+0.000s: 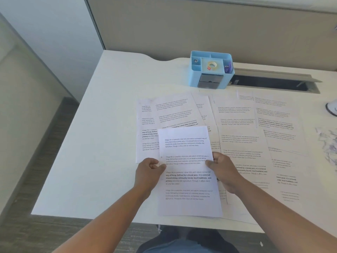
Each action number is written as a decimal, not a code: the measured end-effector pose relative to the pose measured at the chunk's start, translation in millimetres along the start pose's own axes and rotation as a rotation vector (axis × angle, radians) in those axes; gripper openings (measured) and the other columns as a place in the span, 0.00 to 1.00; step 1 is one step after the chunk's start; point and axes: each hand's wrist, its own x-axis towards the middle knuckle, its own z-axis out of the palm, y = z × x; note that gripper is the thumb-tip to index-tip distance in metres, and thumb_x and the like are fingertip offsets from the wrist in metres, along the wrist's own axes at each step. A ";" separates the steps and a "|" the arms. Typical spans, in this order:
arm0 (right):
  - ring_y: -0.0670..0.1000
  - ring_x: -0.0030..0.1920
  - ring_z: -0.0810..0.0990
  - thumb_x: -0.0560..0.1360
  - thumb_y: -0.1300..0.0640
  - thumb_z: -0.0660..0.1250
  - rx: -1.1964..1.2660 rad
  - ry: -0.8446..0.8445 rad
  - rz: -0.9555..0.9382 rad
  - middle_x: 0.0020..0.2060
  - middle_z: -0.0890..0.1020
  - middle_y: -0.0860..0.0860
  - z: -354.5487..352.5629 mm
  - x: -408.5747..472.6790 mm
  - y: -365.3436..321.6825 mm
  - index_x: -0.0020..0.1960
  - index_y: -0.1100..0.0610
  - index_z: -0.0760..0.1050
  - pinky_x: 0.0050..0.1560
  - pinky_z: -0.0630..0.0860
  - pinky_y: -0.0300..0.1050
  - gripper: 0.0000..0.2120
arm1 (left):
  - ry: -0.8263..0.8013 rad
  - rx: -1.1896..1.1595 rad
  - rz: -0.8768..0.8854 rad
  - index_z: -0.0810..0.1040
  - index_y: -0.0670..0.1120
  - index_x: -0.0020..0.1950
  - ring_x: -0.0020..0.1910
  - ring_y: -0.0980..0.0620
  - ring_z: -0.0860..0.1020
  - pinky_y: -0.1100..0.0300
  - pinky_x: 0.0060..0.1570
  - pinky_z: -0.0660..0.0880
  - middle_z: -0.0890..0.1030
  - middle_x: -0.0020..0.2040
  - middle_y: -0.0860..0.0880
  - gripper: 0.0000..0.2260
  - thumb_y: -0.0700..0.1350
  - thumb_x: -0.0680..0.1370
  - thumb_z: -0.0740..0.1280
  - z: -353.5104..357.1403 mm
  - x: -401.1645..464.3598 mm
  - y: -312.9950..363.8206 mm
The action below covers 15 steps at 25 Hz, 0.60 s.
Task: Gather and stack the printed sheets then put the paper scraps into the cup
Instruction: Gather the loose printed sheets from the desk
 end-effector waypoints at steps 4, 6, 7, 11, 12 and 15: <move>0.55 0.49 0.88 0.84 0.64 0.63 0.095 -0.023 -0.030 0.52 0.88 0.53 -8.2 3.2 -7.4 0.60 0.56 0.80 0.42 0.82 0.48 0.10 | -0.044 -0.076 0.055 0.82 0.47 0.51 0.40 0.54 0.76 0.63 0.40 0.71 0.77 0.41 0.51 0.12 0.53 0.75 0.78 0.4 -3.2 9.5; 0.57 0.51 0.87 0.83 0.65 0.63 0.146 -0.041 -0.029 0.53 0.87 0.55 -12.1 5.9 -10.5 0.62 0.58 0.80 0.45 0.83 0.50 0.11 | -0.013 -0.111 0.099 0.81 0.49 0.53 0.42 0.54 0.78 0.62 0.42 0.72 0.80 0.46 0.51 0.13 0.53 0.74 0.78 0.5 -4.9 15.8; 0.58 0.52 0.87 0.83 0.65 0.63 0.169 -0.045 -0.032 0.54 0.87 0.56 -13.2 6.7 -12.5 0.62 0.58 0.79 0.48 0.83 0.54 0.11 | -0.012 -0.132 0.115 0.79 0.50 0.56 0.44 0.54 0.80 0.60 0.45 0.74 0.81 0.49 0.51 0.15 0.53 0.74 0.78 0.5 -5.0 19.1; 0.63 0.57 0.85 0.83 0.65 0.63 0.236 -0.051 -0.048 0.55 0.86 0.58 -15.1 6.4 -17.0 0.63 0.60 0.79 0.59 0.79 0.68 0.11 | -0.143 -0.249 0.087 0.78 0.45 0.62 0.49 0.48 0.87 0.49 0.52 0.83 0.88 0.50 0.48 0.16 0.44 0.77 0.76 2.1 -6.4 32.4; 0.63 0.58 0.84 0.82 0.65 0.64 0.250 -0.061 -0.056 0.55 0.86 0.58 -16.1 5.0 -17.9 0.63 0.60 0.79 0.60 0.78 0.70 0.11 | -0.163 -0.286 0.080 0.79 0.43 0.62 0.49 0.46 0.87 0.48 0.53 0.83 0.88 0.50 0.47 0.14 0.42 0.78 0.75 3.5 -7.8 33.9; 0.64 0.59 0.84 0.81 0.63 0.68 0.257 -0.102 -0.067 0.57 0.86 0.59 -21.2 -1.3 -17.5 0.64 0.61 0.78 0.62 0.76 0.72 0.12 | -0.167 -0.379 0.053 0.81 0.39 0.58 0.51 0.41 0.87 0.45 0.54 0.83 0.88 0.50 0.43 0.10 0.39 0.78 0.74 7.9 -9.7 33.6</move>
